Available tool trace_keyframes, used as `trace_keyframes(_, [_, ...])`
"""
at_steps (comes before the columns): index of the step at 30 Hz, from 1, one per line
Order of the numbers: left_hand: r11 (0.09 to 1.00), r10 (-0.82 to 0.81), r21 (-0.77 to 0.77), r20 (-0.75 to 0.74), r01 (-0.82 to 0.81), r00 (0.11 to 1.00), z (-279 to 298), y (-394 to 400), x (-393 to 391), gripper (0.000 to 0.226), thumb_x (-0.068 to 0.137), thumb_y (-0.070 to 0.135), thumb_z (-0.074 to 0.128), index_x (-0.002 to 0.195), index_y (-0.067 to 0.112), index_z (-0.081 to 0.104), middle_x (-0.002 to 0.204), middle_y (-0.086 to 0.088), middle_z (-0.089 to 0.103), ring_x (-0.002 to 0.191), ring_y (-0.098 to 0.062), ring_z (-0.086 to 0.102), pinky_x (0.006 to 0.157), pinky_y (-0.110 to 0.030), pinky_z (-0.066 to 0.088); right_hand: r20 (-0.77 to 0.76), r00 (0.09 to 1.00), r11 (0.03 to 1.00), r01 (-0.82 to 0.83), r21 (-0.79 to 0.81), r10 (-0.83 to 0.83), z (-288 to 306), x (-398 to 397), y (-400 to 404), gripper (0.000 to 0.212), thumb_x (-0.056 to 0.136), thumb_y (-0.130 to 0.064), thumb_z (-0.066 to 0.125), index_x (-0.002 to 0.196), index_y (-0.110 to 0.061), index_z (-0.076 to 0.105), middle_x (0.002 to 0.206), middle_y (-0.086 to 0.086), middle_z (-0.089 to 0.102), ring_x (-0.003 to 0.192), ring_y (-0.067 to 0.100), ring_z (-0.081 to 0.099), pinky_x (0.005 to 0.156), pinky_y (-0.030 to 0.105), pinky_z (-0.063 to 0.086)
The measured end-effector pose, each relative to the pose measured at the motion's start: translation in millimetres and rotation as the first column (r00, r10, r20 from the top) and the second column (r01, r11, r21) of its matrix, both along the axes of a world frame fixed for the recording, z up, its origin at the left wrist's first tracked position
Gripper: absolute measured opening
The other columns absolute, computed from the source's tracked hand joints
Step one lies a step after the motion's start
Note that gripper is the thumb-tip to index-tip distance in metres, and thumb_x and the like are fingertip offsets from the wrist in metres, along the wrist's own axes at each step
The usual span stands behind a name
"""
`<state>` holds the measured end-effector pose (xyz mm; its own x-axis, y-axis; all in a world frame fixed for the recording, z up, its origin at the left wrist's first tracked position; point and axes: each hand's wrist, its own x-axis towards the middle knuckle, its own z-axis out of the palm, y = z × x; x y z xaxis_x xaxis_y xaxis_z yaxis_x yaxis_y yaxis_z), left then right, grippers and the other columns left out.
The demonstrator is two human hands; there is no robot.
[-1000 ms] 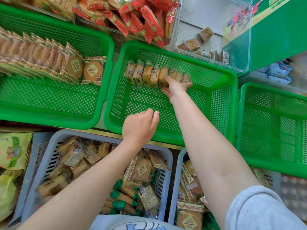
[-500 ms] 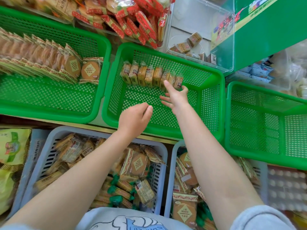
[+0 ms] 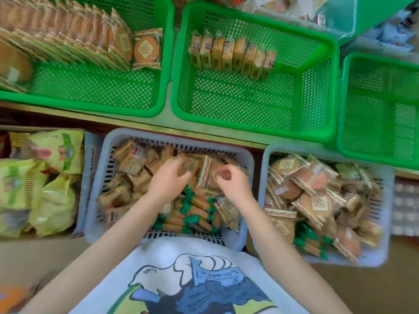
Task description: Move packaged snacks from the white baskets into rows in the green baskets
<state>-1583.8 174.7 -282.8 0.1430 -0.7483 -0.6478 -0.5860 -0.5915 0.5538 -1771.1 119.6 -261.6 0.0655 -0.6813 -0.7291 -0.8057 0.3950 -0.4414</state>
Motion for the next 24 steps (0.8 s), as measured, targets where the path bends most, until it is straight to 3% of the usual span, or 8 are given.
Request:
trace_keyframes(2, [0.998,-0.019,0.05,-0.102,0.024,0.995,-2,-1,-5,0.054,0.099,0.038,0.054,0.15,0.027,0.043,0.151,-0.001,0.047,0.136,-0.022,0.045,0.107,-0.039,0.042,-0.07,0.994,0.996,-0.087,0.022,0.089,-18,-1,14,0.078,0.087,-0.042,0.075,0.151,-0.025,0.034,0.142,0.012,0.043,0.13,0.031,0.045,0.097,0.037,0.044])
trace_keyframes(4, [0.994,-0.042,0.093,-0.16,0.057,0.986,-3,-5,-8,0.052,0.098,0.038,0.052,0.149,0.028,0.046,0.153,0.0,0.046,0.136,-0.021,0.045,0.106,-0.036,0.04,-0.129,0.978,0.986,-0.163,0.035,0.166,-28,5,24,0.116,0.076,-0.054,0.081,0.159,-0.031,0.004,0.156,0.014,0.02,0.143,0.035,0.024,0.112,0.049,0.033])
trace_keyframes(7, [0.992,-0.013,0.118,-0.183,0.035,0.983,-1,-10,-7,0.047,0.1,0.039,0.049,0.146,0.028,0.05,0.153,0.002,0.046,0.138,-0.02,0.043,0.107,-0.035,0.036,-0.224,0.942,0.967,-0.254,0.016,0.251,-39,15,28,0.129,0.072,-0.051,0.084,0.159,-0.031,-0.01,0.163,0.012,0.006,0.143,0.039,0.019,0.113,0.052,0.032])
trace_keyframes(11, [0.988,0.075,0.154,-0.257,-0.035,0.963,3,-5,-6,0.045,0.102,0.039,0.049,0.146,0.029,0.049,0.154,0.003,0.045,0.14,-0.019,0.04,0.108,-0.033,0.033,-0.109,0.971,0.973,-0.221,-0.064,0.214,-44,10,26,0.109,0.073,-0.053,0.079,0.158,-0.029,0.015,0.158,0.011,0.03,0.138,0.038,0.035,0.108,0.05,0.041])
trace_keyframes(14, [0.984,0.088,0.174,-0.299,-0.036,0.95,7,0,-6,0.047,0.103,0.04,0.048,0.149,0.03,0.045,0.155,0.006,0.042,0.142,-0.018,0.038,0.108,-0.032,0.031,-0.002,0.99,0.975,-0.137,-0.173,0.139,-36,-12,29,0.057,0.089,-0.035,0.069,0.142,-0.023,0.051,0.125,0.007,0.063,0.112,0.029,0.062,0.082,0.036,0.053])
trace_keyframes(17, [0.989,0.084,0.142,-0.284,-0.044,0.955,7,2,-9,0.057,0.098,0.052,0.054,0.149,0.028,0.045,0.152,0.006,0.046,0.139,-0.018,0.043,0.109,-0.033,0.034,0.11,0.988,0.984,0.119,-0.132,-0.105,-13,-30,26,0.018,0.098,-0.029,0.062,0.114,-0.023,0.066,0.09,-0.005,0.067,0.083,0.018,0.064,0.061,0.025,0.048])
trace_keyframes(21, [0.979,0.205,0.079,-0.373,-0.19,0.905,12,-1,-20,0.062,0.084,0.064,0.065,0.133,0.026,0.056,0.128,0.01,0.062,0.114,-0.01,0.061,0.095,-0.033,0.052,0.302,0.937,0.982,0.188,-0.02,-0.173,23,-34,14,0.016,0.095,-0.033,0.067,0.106,-0.022,0.069,0.086,-0.013,0.069,0.072,-0.002,0.063,0.06,0.013,0.043])
trace_keyframes(24, [0.929,0.359,0.3,-0.587,-0.217,0.726,14,-4,-25,0.054,0.086,0.049,0.068,0.128,0.017,0.059,0.118,0.001,0.072,0.104,-0.016,0.07,0.088,-0.032,0.056,0.267,0.959,0.995,0.099,-0.003,-0.094,31,-29,5,0.036,0.097,-0.048,0.06,0.093,-0.013,0.069,0.075,-0.005,0.065,0.06,0.005,0.058,0.058,0.018,0.042])
